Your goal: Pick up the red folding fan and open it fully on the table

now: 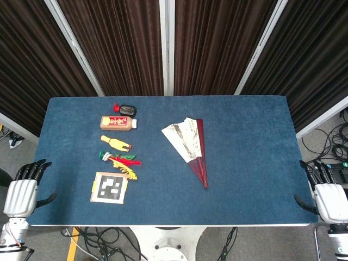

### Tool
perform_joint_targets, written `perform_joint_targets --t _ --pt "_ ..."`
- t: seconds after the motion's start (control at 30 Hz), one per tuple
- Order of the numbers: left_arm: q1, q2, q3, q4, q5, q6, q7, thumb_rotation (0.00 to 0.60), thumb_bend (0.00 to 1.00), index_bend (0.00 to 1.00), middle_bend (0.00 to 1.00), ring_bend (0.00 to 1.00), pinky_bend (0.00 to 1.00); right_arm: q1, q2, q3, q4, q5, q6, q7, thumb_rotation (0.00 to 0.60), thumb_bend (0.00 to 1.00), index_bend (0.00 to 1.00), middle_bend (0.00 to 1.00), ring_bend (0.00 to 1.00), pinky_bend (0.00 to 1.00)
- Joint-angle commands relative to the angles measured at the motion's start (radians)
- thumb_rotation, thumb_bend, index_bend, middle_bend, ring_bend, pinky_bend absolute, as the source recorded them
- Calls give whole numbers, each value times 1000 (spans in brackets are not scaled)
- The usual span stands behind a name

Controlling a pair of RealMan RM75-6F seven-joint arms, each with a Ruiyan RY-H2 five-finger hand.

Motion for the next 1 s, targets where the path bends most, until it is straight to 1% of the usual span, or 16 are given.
perform_joint_targets --t 0.03,0.27,0.37,0.47,0.5,0.57,0.67,0.7,0.77,0.87,1.0 --pt "-8 -7 -10 -1 -21 -15 12 600 35 238 248 176 161 12 -4 4 2 1 -18 -4 600 167 17 166 0 0" --pt "-18 -5 -13 -14 -39 -39 29 600 34 238 248 176 161 41 -20 11 16 3 -54 -5 600 169 16 167 0 0" --pt "-20 -3 -13 -19 -41 -41 28 600 35 238 248 176 161 75 -21 16 23 -13 -91 -11 600 169 16 167 0 0" --pt "-21 -1 -16 -22 -41 -39 29 600 34 238 248 176 161 144 -24 30 33 -34 -168 -17 600 169 18 178 0 0" --pt "-21 -1 -16 -23 -40 -36 29 600 35 238 248 176 161 180 -29 37 42 -43 -209 -14 600 167 23 187 0 0" --pt "-20 -1 -16 -25 -38 -33 28 600 35 238 248 176 161 241 -50 51 66 -58 -272 -2 600 164 56 210 0 0" --pt "-18 0 -14 -27 -36 -29 27 600 34 238 248 176 161 348 -122 77 144 -68 -380 23 600 162 147 248 0 0" --pt "-17 0 -13 -28 -36 -28 26 600 35 238 248 176 161 389 -161 86 186 -69 -421 31 600 159 174 265 0 0" --pt "-15 2 -11 -30 -36 -26 25 600 34 238 248 176 161 446 -224 96 252 -68 -476 38 600 125 207 288 0 0" --pt "-12 5 -9 -31 -40 -25 22 600 34 238 248 176 161 528 -328 103 369 -67 -550 49 600 45 231 293 0 0" --pt "-12 6 -12 -32 -56 -34 20 600 34 238 248 176 161 620 -473 98 548 -75 -620 48 600 22 242 295 0 7"
